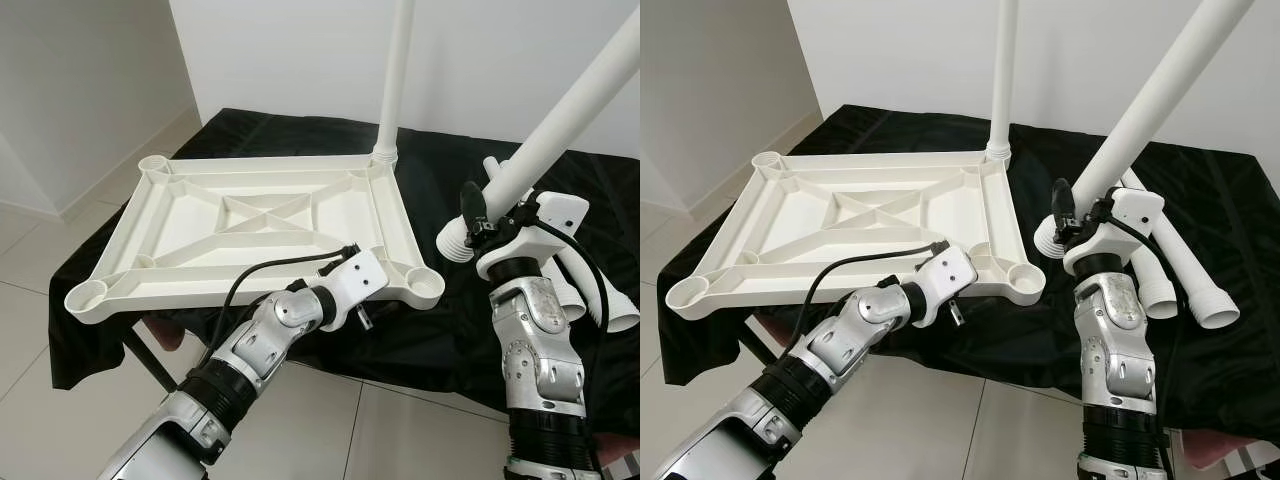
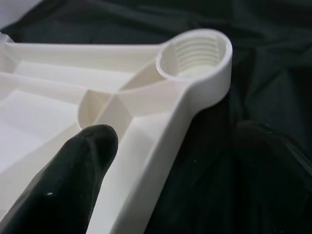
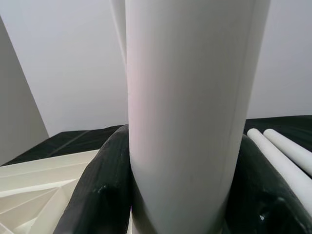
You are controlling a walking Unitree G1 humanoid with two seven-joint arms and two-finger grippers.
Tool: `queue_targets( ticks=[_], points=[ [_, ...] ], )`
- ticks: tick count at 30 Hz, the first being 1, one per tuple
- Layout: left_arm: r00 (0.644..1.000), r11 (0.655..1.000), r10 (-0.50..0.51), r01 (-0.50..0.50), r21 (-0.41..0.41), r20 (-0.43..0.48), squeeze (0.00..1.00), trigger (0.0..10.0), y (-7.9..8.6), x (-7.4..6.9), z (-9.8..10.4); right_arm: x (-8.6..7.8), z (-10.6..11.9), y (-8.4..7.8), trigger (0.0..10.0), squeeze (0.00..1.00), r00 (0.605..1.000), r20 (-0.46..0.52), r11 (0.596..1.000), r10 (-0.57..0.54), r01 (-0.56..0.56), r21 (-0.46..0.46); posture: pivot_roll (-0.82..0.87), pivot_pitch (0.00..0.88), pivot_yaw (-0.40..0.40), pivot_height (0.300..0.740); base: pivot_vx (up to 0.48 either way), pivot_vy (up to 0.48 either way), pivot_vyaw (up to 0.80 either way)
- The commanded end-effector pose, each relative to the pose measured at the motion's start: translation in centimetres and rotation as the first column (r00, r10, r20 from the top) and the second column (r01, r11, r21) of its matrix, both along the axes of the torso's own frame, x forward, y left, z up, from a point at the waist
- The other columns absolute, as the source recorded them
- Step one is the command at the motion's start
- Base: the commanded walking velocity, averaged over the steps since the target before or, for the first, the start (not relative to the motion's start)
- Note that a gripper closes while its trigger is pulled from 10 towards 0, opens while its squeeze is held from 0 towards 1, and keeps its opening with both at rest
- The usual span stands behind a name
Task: Building children table
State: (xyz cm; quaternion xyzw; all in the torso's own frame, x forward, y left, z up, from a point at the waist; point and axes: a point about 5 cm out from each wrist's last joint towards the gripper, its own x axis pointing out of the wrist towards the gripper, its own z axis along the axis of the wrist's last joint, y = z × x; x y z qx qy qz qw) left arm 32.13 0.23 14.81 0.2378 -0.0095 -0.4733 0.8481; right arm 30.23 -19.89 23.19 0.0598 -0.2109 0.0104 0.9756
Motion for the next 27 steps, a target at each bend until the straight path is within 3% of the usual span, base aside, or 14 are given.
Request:
queue_targets(
  ticks=[1,11,21,22,25,26,27],
  points=[
    [1.0,0.999,-0.013,0.013,0.035,0.002,0.0,10.0,0.0,0.3,-0.4,-0.4,0.6,-0.1,10.0,0.0,0.999,0.038,1.0,-0.01,0.01,-0.006,-0.18,0.067,0.093,0.74,0.0,0.0,0.0],
    [0.999,0.998,0.016,-0.013,0.067,-0.037,0.0,10.0,0.7,1.9,-0.9,-0.6,0.6,-0.1,10.0,0.0,0.999,0.036,1.0,-0.017,0.017,-0.016,-0.19,0.076,0.102,0.74,0.0,0.0,0.0],
    [0.994,0.998,0.001,0.006,0.069,-0.106,0.0,10.0,0.8,2.4,-1.6,-0.7,0.7,-0.2,10.0,0.0,0.999,0.037,0.999,-0.026,0.027,-0.021,-0.2,0.081,0.112,0.74,0.0,0.0,0.0],
    [0.991,0.998,-0.009,0.017,0.056,-0.134,0.0,4.7,0.8,2.4,-1.6,-0.8,0.7,-0.2,10.0,0.0,0.999,0.036,0.999,-0.028,0.029,-0.022,-0.2,0.084,0.112,0.74,0.0,0.0,0.0],
    [0.985,0.998,-0.036,0.044,0.044,-0.167,0.0,4.1,0.8,2.4,-1.7,-0.8,0.7,-0.2,10.0,0.0,0.999,0.035,0.999,-0.032,0.032,-0.024,-0.2,0.087,0.113,0.74,0.0,0.0,0.0],
    [0.982,0.998,-0.045,0.052,0.033,-0.184,0.0,0.0,0.8,2.5,-1.6,-0.8,0.7,-0.3,10.0,0.0,0.999,0.033,0.999,-0.033,0.033,-0.025,-0.2,0.09,0.114,0.74,0.0,0.0,0.0],
    [0.979,0.998,-0.051,0.056,0.019,-0.197,0.0,0.0,0.8,2.6,-1.5,-0.9,0.7,-0.3,10.0,0.0,0.999,0.033,0.999,-0.033,0.034,-0.025,-0.2,0.092,0.114,0.74,0.0,0.0,0.0]
  ],
)
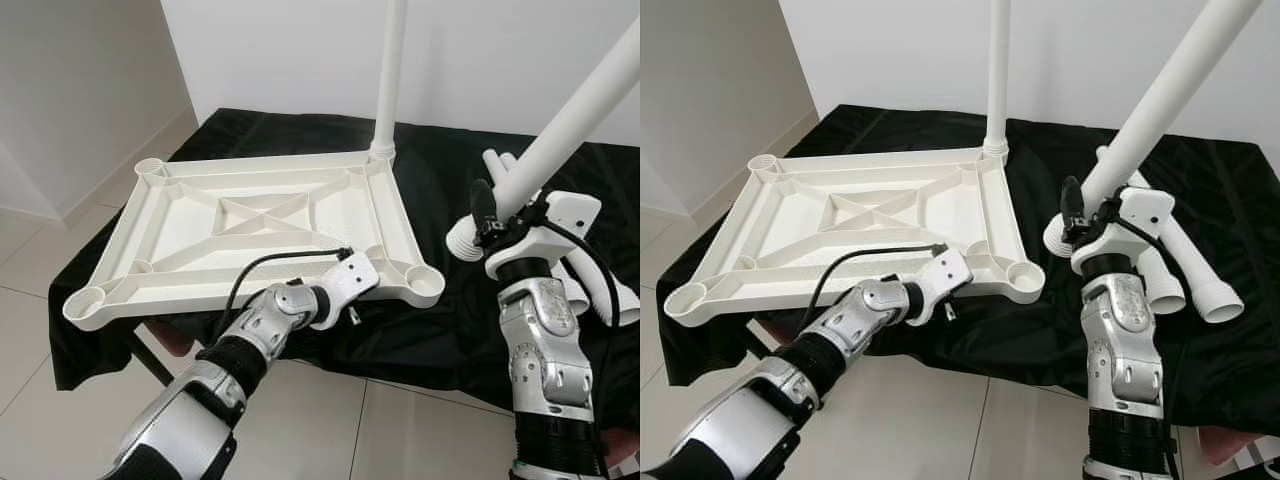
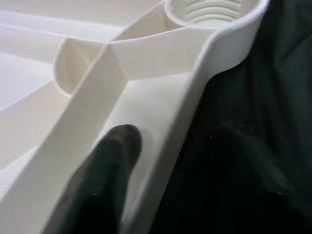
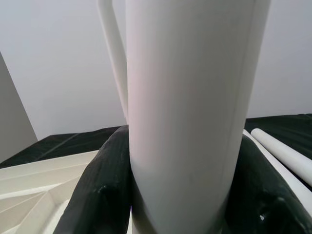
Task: Building children table
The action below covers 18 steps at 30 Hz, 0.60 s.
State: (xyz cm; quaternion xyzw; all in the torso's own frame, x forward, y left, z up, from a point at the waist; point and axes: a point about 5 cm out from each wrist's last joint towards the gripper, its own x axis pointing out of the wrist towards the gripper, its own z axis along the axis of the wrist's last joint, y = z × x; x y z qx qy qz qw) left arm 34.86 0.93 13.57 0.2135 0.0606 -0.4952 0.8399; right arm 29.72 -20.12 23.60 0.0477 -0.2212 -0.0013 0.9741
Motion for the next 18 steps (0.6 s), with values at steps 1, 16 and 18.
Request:
queue_targets(
  ticks=[1,16,18],
  points=[
    [0.996,0.998,-0.05,0.048,-0.03,-0.067,0.0,0.0,0.2,0.0,-0.1,-0.4,0.3,0.0,10.0,0.0,1.0,0.011,1.0,-0.005,0.005,-0.009,-0.2,0.092,0.114,0.74,0.0,0.0,0.0],
    [0.982,0.989,-0.147,0.145,-0.025,-0.119,0.0,2.2,1.8,0.5,0.6,-0.5,0.2,-0.1,10.0,0.0,1.0,0.001,1.0,-0.003,0.003,-0.03,-0.2,0.092,0.113,0.74,0.0,0.0,0.0],
    [0.981,0.989,-0.145,0.146,-0.004,-0.128,0.0,8.1,2.3,0.6,0.5,-0.5,0.2,0.0,10.0,0.0,1.0,0.0,0.999,0.004,-0.004,-0.037,-0.2,0.092,0.113,0.74,0.0,0.0,0.0]
  ],
)
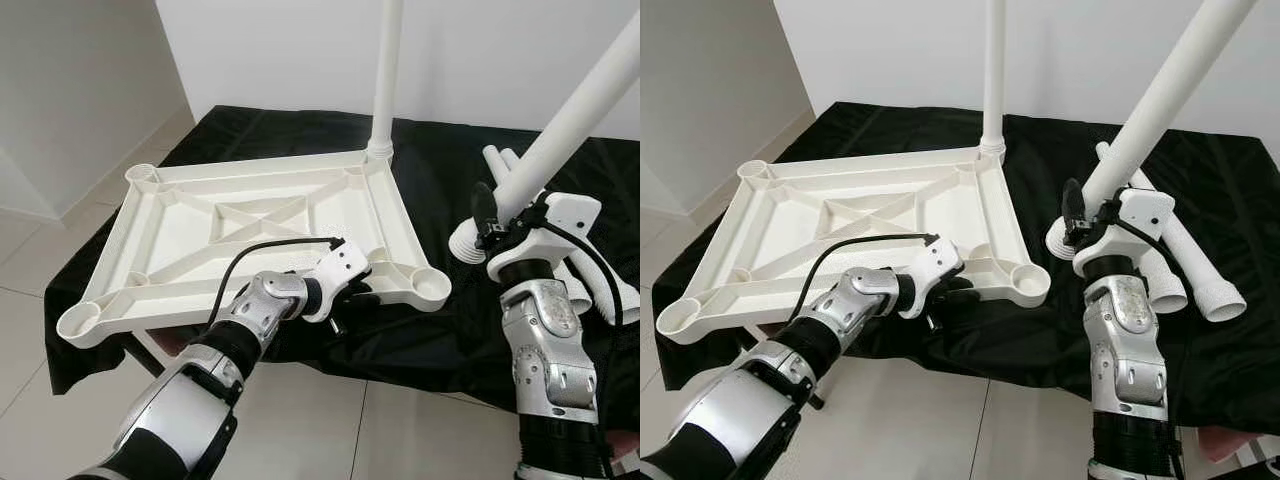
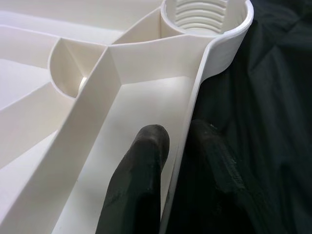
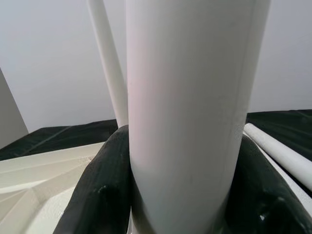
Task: Building children table
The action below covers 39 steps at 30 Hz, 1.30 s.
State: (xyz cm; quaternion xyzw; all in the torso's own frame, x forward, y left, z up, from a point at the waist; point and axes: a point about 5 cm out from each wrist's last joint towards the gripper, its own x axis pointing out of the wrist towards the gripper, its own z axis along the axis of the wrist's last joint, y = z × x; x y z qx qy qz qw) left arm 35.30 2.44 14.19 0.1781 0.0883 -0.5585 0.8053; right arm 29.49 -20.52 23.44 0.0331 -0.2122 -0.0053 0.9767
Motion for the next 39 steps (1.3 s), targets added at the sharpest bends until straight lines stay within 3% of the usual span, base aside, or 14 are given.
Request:
queue_targets(
  ticks=[1,4,5,8,27,31,39],
  points=[
    [0.999,0.998,-0.038,0.038,0.04,-0.008,0.0,8.5,1.2,0.1,-0.2,-0.3,0.4,0.4,10.0,0.0,1.0,0.016,1.0,0.021,-0.021,-0.013,-0.2,0.09,0.112,0.74,0.0,0.0,0.0],
    [0.999,0.998,-0.051,0.052,0.044,-0.006,0.0,8.5,1.4,0.0,-0.2,-0.2,0.3,0.4,10.0,0.0,1.0,0.015,1.0,0.023,-0.023,-0.014,-0.21,0.088,0.111,0.74,0.0,0.0,0.0],
    [0.998,0.996,-0.065,0.065,0.059,-0.011,0.0,10.0,1.8,0.0,-0.4,-0.2,0.3,0.4,10.0,0.0,1.0,0.012,1.0,0.027,-0.026,-0.015,-0.21,0.088,0.111,0.74,0.0,0.0,0.0],
    [0.996,0.992,-0.089,0.091,0.082,-0.025,0.0,10.0,3.0,-0.1,-0.5,-0.2,0.1,0.3,10.0,0.0,0.999,0.005,0.999,0.04,-0.04,-0.027,-0.2,0.078,0.105,0.74,0.0,0.0,0.0],
    [0.991,0.987,-0.131,0.131,0.088,-0.006,0.0,10.0,3.4,-0.4,0.0,0.1,-0.1,1.9,10.0,0.0,0.962,-0.021,0.955,0.271,-0.271,-0.116,-0.19,0.067,0.091,0.74,0.0,0.0,0.0],
    [0.995,0.99,-0.098,0.097,0.102,0.006,0.0,10.0,3.9,0.1,0.2,-0.1,-0.8,2.8,10.0,0.0,0.919,-0.069,0.907,0.388,-0.394,-0.148,-0.18,0.08,0.08,0.74,0.0,0.0,0.0],
    [0.997,0.994,-0.069,0.067,0.088,0.022,0.0,10.0,4.1,0.3,0.6,-0.4,-2.1,3.0,10.0,0.0,0.887,-0.128,0.875,0.444,-0.46,-0.152,-0.18,0.09,0.077,0.74,0.0,0.0,0.0]
  ],
)
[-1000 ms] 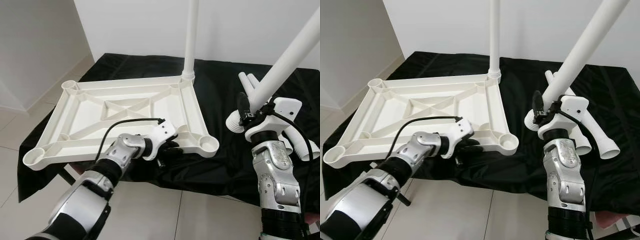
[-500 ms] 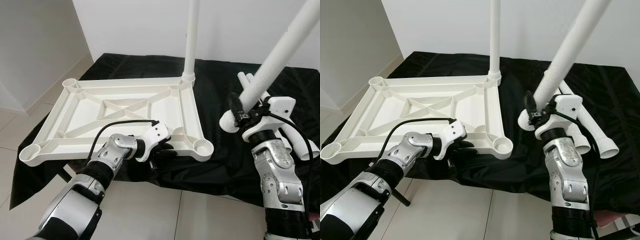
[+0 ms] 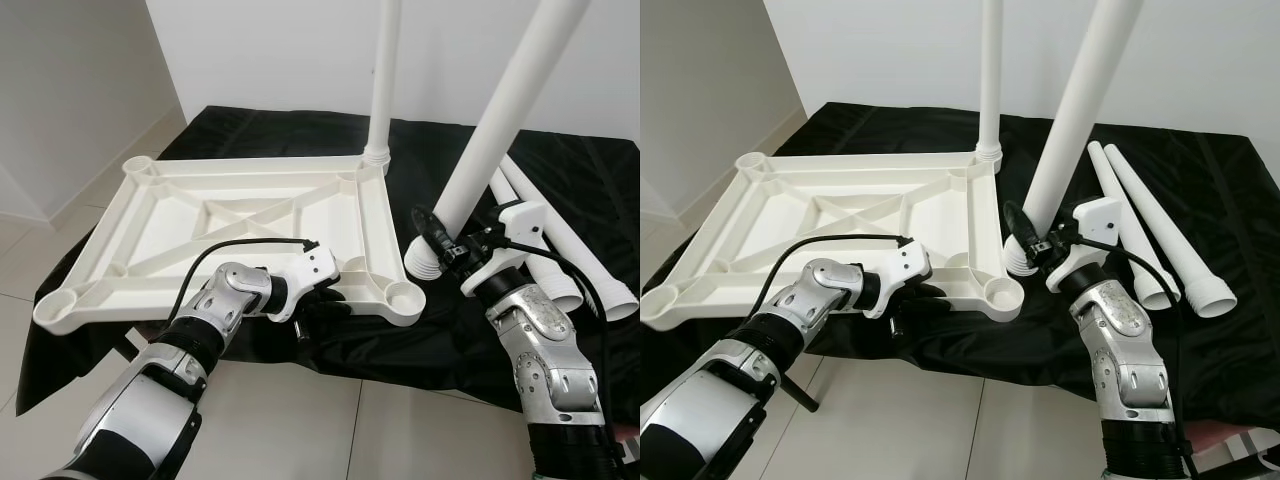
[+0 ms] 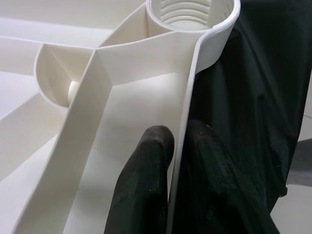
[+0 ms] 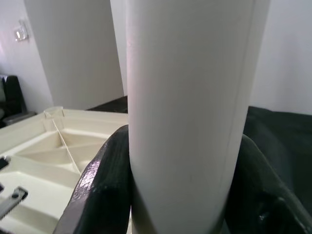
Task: Building children table
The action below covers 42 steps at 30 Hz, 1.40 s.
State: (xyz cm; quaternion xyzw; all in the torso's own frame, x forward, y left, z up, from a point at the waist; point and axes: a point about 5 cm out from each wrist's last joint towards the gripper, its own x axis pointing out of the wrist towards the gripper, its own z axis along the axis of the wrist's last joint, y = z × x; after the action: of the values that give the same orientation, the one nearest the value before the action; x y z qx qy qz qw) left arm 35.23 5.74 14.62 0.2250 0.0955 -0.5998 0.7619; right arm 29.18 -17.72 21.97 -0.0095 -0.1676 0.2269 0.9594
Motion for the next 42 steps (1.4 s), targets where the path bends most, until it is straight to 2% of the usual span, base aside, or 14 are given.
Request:
queue_targets(
  ticks=[1,7,16,17,22,23,34,37,42],
  points=[
    [0.999,0.999,0.052,-0.052,-0.006,0.009,0.0,10.0,0.8,0.4,0.1,-0.1,-0.7,0.2,10.0,0.0,0.999,-0.026,1.0,0.028,-0.028,-0.003,-0.18,0.09,0.077,0.74,0.0,0.0,0.0],
    [0.998,0.998,0.06,-0.06,-0.012,0.011,0.0,10.0,0.8,0.5,0.3,-0.4,-2.5,0.5,10.0,0.0,0.993,-0.095,0.997,0.077,-0.078,-0.011,-0.18,0.093,0.077,0.74,0.0,0.0,0.0],
    [0.999,0.999,0.047,-0.047,-0.019,0.003,0.0,9.8,0.5,0.4,0.1,-0.3,-2.4,0.4,10.0,0.0,0.994,-0.085,0.997,0.074,-0.076,-0.012,-0.18,0.081,0.081,0.74,0.0,0.0,0.0],
    [0.999,0.999,0.042,-0.042,-0.023,-0.002,0.0,0.0,0.5,0.3,0.0,-0.3,-2.3,0.4,10.0,0.0,0.994,-0.083,0.997,0.074,-0.076,-0.014,-0.19,0.079,0.083,0.74,0.0,0.0,0.0],
    [0.999,0.999,0.033,-0.033,-0.023,-0.006,0.0,0.0,0.3,0.2,-0.1,-0.2,-2.3,0.3,10.0,0.0,0.994,-0.078,0.997,0.076,-0.078,-0.022,-0.19,0.073,0.084,0.74,0.0,0.0,0.0],
    [0.999,0.999,0.037,-0.037,-0.008,-0.001,0.0,10.0,0.2,0.2,-0.2,-0.3,-2.3,0.2,10.0,0.0,0.994,-0.078,0.996,0.078,-0.08,-0.026,-0.19,0.076,0.083,0.74,0.0,0.0,0.0],
    [0.999,0.999,0.034,-0.034,-0.014,0.004,0.0,10.0,0.1,0.3,0.1,0.0,-2.1,0.1,10.0,0.0,0.997,-0.059,0.998,0.057,-0.055,0.022,-0.19,0.091,0.083,0.74,0.0,0.0,0.0],
    [1.0,1.0,0.018,-0.018,-0.014,0.001,0.0,10.0,0.0,0.0,0.0,0.6,-1.6,0.3,10.0,0.0,0.998,-0.031,0.997,0.056,-0.054,0.057,-0.18,0.093,0.083,0.74,0.0,0.0,0.0],
    [1.0,1.0,0.003,-0.003,-0.013,-0.005,0.0,10.0,-0.1,-0.2,-0.1,1.5,-1.6,0.9,10.0,0.0,0.998,-0.026,0.996,0.063,-0.062,0.064,-0.18,0.096,0.086,0.74,0.0,0.0,0.0]
  ],
)
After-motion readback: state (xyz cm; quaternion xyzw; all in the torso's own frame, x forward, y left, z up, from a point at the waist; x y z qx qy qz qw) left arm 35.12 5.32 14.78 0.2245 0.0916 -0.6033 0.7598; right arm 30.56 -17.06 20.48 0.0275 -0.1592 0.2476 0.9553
